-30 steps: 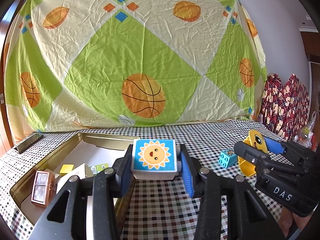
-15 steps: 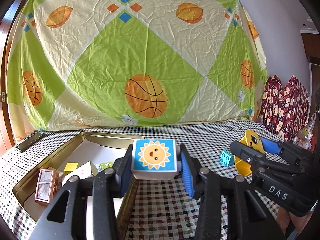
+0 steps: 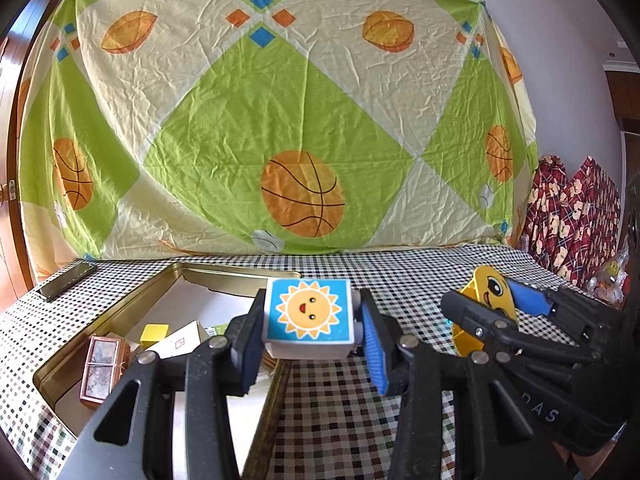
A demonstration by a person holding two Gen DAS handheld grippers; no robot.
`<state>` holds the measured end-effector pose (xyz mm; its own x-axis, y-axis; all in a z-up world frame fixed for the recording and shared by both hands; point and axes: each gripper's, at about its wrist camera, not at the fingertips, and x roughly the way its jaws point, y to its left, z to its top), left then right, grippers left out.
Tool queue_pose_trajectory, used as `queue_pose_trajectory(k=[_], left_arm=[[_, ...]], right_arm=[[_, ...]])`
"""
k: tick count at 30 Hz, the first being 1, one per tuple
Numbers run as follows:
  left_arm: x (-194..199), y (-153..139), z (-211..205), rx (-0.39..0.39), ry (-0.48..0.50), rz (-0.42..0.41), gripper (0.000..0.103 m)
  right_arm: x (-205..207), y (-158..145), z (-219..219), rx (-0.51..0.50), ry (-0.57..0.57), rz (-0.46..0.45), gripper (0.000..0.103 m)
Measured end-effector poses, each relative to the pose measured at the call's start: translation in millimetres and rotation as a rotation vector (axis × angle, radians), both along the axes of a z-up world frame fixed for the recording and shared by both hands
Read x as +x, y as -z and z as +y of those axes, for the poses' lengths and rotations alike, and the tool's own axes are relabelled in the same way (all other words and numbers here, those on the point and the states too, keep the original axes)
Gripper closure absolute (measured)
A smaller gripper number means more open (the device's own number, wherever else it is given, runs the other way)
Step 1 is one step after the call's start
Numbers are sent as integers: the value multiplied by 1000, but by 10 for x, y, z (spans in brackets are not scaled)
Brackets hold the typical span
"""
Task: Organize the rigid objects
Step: 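Carry the sun-print cube with the left tool while the right tool carries the face toy over the tin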
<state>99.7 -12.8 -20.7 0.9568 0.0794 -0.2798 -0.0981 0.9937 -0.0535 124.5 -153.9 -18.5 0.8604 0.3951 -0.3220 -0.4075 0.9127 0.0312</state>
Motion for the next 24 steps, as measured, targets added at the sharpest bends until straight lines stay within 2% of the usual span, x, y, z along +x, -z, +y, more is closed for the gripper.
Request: queue_pose_trajectory(k=[24], left_arm=[[-105,3,364,-49,-47,-12,61]], right_arm=[[-43,-12,338,-8,-40,-7,49]])
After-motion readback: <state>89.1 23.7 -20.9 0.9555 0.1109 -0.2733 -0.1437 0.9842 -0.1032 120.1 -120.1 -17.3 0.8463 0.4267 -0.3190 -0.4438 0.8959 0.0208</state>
